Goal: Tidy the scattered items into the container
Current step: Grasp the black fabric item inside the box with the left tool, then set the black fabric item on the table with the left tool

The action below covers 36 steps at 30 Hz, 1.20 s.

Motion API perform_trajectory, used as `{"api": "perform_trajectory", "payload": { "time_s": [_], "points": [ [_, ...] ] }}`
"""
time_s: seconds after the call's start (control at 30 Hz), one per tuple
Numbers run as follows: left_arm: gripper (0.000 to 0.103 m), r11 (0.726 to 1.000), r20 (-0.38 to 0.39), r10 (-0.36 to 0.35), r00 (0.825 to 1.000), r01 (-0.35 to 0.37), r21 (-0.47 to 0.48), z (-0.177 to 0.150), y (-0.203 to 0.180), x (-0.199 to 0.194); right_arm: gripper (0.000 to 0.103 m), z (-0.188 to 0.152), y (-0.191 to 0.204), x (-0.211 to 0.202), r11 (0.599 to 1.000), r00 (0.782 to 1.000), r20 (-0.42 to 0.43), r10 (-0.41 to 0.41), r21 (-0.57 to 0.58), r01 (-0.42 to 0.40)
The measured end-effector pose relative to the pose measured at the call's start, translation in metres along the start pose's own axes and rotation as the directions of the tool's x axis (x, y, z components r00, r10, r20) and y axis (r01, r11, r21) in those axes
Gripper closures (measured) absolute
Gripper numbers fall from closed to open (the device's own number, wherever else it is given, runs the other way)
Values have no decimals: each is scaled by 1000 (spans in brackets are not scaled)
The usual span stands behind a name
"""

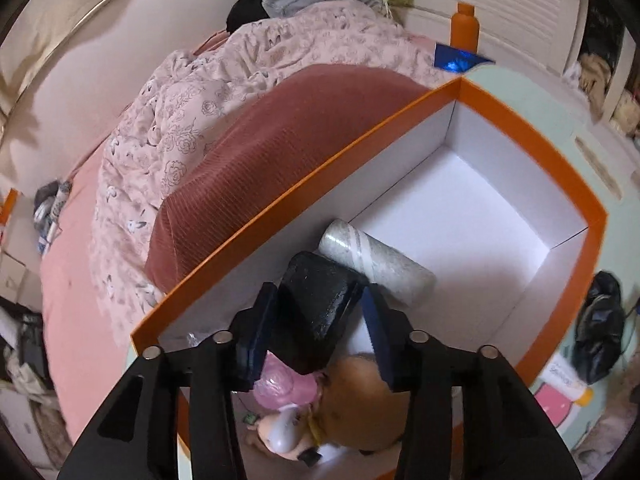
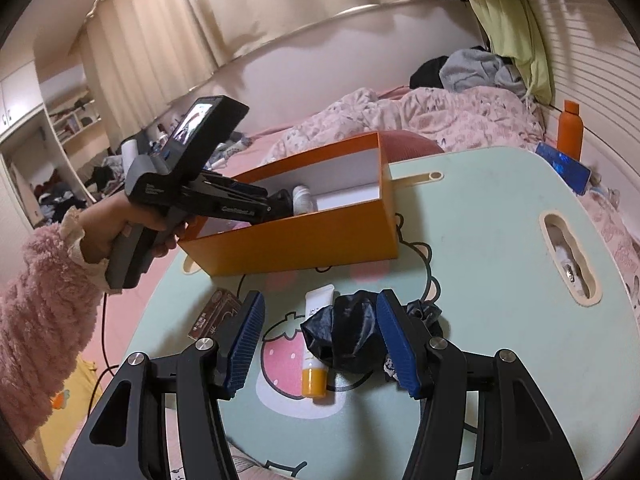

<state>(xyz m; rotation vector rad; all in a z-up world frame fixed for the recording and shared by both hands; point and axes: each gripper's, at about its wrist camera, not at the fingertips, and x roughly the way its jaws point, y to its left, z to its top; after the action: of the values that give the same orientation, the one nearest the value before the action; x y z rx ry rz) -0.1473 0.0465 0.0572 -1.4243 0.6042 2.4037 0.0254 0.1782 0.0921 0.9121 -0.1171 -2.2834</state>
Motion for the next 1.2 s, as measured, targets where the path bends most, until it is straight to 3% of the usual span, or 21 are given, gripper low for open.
{"api": "perform_trajectory", "payload": {
  "time_s": [0.13, 0.17, 0.2, 0.23, 0.3, 0.37, 0.47, 0.57, 0.67, 0.87, 0.9, 0.97, 1.1, 1.2],
  "points": [
    [51, 1000, -38, 11, 999, -11, 4, 3, 3, 15, 45, 0, 0, -1, 1000, 1000, -1, 2, 2, -2],
    [54, 1000, -34, -6, 999, 6, -14, 4, 7, 17, 45, 1, 0, 0, 1000, 1000, -1, 1, 2, -1],
    [67, 999, -28, -20, 999, 19, -31, 5, 9, 17, 45, 1, 0, 0, 1000, 1000, -3, 2, 2, -2],
    [74, 999, -26, -28, 999, 27, -42, 4, 11, 17, 45, 1, 0, 0, 1000, 1000, -5, 2, 4, -2],
    [74, 999, -15, -14, 1000, 13, -51, 2, 11, 14, 45, 1, 0, 1, 1000, 1000, -10, 4, 8, -4],
    [74, 998, 22, -11, 1000, 12, -60, 0, 13, 5, 45, 0, 0, 1, 1000, 1000, -10, 5, 12, -5],
    [74, 990, 125, -56, 991, 71, -119, -3, 21, -28, 45, 1, 0, 2, 1000, 1000, -10, 5, 13, -5],
    [74, 967, 257, -138, 957, 186, -174, -18, 25, -78, 45, 1, 0, 3, 1000, 1000, -7, 3, 9, -3],
    [74, 926, 363, -227, 904, 315, -207, -49, 21, -115, 45, 0, 1, 4, 1000, 1000, -10, 4, 6, -3],
    [74, 847, 383, -349, 855, 463, -260, -104, -22, -108, 45, -1, 2, 7, 1000, 1000, -22, 1, 4, -1],
    [74, 844, 378, -358, 854, 469, -260, -108, -32, -103, 45, -1, 2, 7, 1000, 1000, -21, 0, 4, 0],
    [74, 853, 362, -343, 867, 449, -265, -113, -52, -92, 45, -1, 2, 8, 1000, 1000, -20, -1, 3, 1],
    [74, 905, 277, -225, 934, 305, -297, -115, -74, -63, 45, -1, 2, 8, 1000, 1000, -23, 0, 4, 0],
    [74, 913, 259, -204, 944, 279, -298, -114, -80, -53, 45, -2, 2, 9, 1000, 1000, -29, 1, 7, -1]
  ]
}}
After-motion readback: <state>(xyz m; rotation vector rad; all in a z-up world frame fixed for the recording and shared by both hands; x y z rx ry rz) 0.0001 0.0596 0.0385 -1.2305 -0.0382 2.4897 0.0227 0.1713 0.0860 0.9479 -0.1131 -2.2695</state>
